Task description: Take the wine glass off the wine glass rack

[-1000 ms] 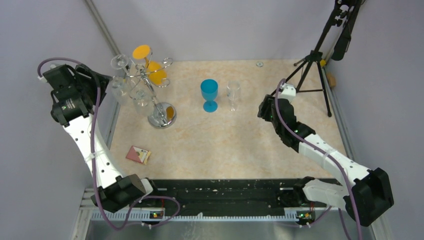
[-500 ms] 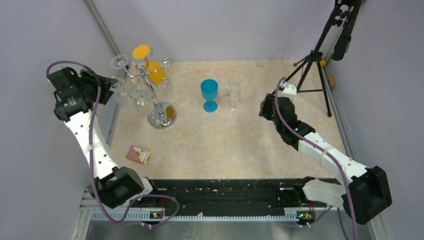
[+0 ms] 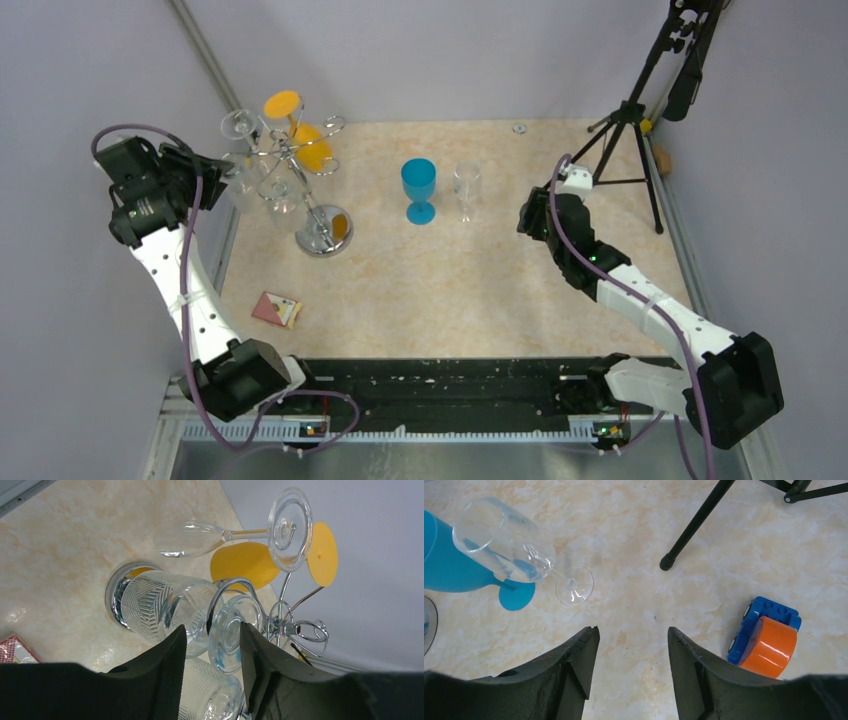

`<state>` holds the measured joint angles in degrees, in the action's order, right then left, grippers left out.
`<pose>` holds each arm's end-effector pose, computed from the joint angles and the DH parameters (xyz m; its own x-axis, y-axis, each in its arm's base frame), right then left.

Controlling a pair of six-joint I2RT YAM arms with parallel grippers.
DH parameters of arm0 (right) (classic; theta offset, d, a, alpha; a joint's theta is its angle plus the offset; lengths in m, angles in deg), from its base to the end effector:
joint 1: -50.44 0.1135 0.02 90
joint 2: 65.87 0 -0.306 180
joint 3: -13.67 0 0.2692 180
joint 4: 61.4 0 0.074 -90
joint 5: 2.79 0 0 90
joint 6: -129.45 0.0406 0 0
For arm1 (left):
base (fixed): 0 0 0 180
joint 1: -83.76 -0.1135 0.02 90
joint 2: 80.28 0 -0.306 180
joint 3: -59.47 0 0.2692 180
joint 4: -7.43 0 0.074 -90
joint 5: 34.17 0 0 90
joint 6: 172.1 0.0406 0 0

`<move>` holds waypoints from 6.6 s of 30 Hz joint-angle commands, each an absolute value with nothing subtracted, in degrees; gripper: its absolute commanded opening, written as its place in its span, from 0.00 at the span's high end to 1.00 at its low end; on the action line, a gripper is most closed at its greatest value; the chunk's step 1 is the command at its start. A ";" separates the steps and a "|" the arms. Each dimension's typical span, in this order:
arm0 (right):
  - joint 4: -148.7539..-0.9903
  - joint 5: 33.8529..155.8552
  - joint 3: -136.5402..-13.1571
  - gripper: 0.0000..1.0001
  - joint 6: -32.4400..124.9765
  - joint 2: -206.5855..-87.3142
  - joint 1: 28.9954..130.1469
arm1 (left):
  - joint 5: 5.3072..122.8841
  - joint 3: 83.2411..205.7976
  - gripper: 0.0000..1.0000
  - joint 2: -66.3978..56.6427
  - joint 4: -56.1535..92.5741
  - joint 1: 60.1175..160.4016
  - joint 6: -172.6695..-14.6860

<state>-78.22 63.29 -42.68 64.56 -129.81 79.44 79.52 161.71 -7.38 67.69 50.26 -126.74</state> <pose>0.2298 0.1085 0.3069 -0.3783 0.2338 -0.8957 0.0445 0.9710 0.2347 0.2259 0.1299 0.4808 -0.1517 -0.8720 -0.4654 -0.4562 0.4794 -0.7497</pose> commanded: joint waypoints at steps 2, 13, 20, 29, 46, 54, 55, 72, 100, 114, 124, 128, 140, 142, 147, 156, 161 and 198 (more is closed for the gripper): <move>-75.77 64.08 -43.99 0.44 64.56 -130.12 78.83 | 77.18 162.26 0.53 -8.94 70.91 50.08 -124.01; -75.96 64.16 -44.30 0.45 64.24 -129.86 78.83 | 74.18 166.78 0.73 -7.68 75.15 50.19 -121.05; -75.61 64.25 -43.37 0.45 64.48 -129.49 78.83 | 74.94 169.43 0.74 -6.16 76.26 50.20 -120.33; -75.50 63.32 -42.64 0.45 64.35 -128.95 78.88 | 75.28 173.13 0.98 -4.23 77.71 50.27 -119.93; -75.08 62.38 -41.85 0.45 63.71 -128.36 78.75 | 81.77 167.27 1.00 -8.64 61.81 50.25 -131.11; -75.24 62.08 -41.58 0.45 63.78 -128.06 78.70 | 77.65 162.84 1.00 -12.09 54.92 50.19 -134.47; -75.32 61.94 -41.58 0.45 63.79 -128.01 78.68 | 75.81 163.51 1.00 -12.09 55.96 50.25 -133.91; -74.76 61.90 -41.45 0.45 64.09 -127.94 78.06 | 74.88 156.20 1.00 -12.61 40.95 50.20 -138.05; -72.76 63.15 -42.36 0.45 64.93 -130.19 77.34 | 91.56 158.39 1.00 -8.08 44.32 50.21 -144.08; -72.94 64.29 -43.24 0.46 66.00 -131.16 77.36 | 87.03 163.71 1.00 -7.44 58.86 50.23 -135.69; -74.15 64.71 -43.63 0.46 66.46 -130.77 77.34 | 80.65 164.14 1.00 -10.46 61.99 50.21 -135.53; -76.07 64.35 -44.43 0.45 66.26 -130.69 77.34 | 76.82 165.18 1.00 -12.98 65.56 50.21 -135.20; -77.21 63.10 -44.65 0.42 64.83 -128.53 77.34 | 65.44 170.79 1.00 -20.61 70.39 50.26 -134.73; -77.16 63.09 -44.57 0.39 64.80 -128.05 77.33 | 66.87 170.51 1.00 -21.82 66.89 50.26 -135.02; -76.50 65.14 -45.02 0.29 64.23 -127.92 77.34 | 77.15 168.37 1.00 -23.10 51.36 50.22 -137.15; -77.33 67.38 -48.43 0.26 62.43 -130.25 77.34 | 91.38 165.46 1.00 -18.06 21.69 51.40 -153.89; -75.89 71.07 -51.69 0.21 61.77 -133.40 77.35 | 89.11 161.32 1.00 -11.72 5.71 66.79 -162.29; -0.60 106.30 -71.04 0.28 109.64 -156.69 77.64 | 87.71 148.41 1.00 2.60 -32.55 94.31 -209.85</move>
